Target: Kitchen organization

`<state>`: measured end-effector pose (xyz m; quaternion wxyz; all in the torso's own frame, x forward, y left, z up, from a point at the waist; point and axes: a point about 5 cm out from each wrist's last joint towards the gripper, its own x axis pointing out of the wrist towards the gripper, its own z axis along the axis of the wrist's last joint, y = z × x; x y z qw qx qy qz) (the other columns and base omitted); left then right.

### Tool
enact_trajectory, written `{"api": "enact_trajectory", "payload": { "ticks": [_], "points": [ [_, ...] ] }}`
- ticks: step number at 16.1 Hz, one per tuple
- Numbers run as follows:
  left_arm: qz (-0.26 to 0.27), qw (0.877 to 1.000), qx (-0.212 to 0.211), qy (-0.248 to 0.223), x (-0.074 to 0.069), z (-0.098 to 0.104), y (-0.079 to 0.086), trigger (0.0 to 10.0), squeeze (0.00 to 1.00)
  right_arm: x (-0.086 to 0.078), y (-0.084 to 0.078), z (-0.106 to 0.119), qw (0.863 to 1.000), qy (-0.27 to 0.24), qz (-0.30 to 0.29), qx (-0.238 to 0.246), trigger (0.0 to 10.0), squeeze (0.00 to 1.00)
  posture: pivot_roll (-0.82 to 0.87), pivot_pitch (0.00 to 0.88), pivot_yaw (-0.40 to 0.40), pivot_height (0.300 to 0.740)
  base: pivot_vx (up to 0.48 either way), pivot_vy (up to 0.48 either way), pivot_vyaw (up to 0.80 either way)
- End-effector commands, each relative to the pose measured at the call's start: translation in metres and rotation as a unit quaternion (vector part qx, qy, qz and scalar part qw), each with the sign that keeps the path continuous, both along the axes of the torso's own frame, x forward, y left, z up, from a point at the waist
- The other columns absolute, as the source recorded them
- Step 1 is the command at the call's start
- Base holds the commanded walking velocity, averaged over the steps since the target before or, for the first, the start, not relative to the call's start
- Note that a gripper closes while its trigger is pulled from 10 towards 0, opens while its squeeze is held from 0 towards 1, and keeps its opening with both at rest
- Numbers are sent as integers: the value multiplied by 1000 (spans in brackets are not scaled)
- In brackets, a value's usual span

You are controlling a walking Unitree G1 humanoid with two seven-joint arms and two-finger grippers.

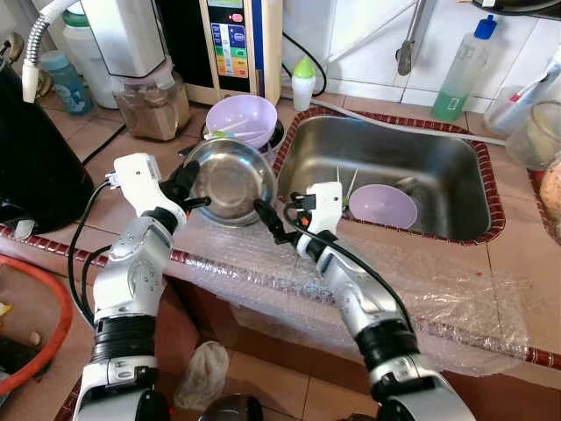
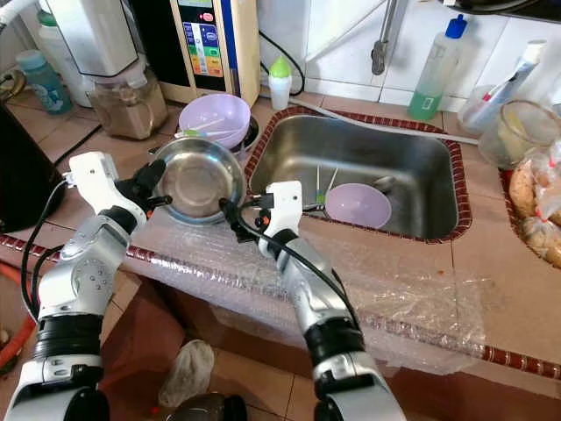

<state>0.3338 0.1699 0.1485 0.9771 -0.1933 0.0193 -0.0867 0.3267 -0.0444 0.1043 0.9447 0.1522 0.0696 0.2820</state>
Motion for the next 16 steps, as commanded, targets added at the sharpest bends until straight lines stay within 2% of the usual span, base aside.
{"api": "enact_trajectory", "payload": {
  "ticks": [1,4,5,6,7,10,16],
  "points": [
    [-16,1000,-6,-25,-2,8,-4,0,0,4,4,3,1000,3,-4,3,10000,0,35,0,38,740,0,0,0],
    [-35,999,-18,-38,-6,12,-9,0,0,9,5,0,1000,26,-16,7,10000,0,51,0,28,740,0,0,0],
    [-37,998,-21,-39,-7,11,-8,0,0,12,3,1,999,35,-29,24,3176,0,52,0,27,740,0,0,0],
    [-38,998,-23,-40,-8,11,-8,0,0,13,2,1,998,36,-33,27,3176,0,52,0,27,740,0,0,0],
    [-40,998,-25,-43,-8,12,-9,0,0,18,-2,6,997,32,-53,37,0,0,53,0,25,740,0,0,0],
    [-50,997,-29,-48,-9,14,-12,0,0,25,-10,13,994,38,-78,65,0,0,52,0,26,740,0,0,0],
    [-68,996,-39,-52,-8,14,-19,0,0,26,-15,9,992,55,-91,72,0,0,36,0,40,740,0,0,0]
  ]
}}
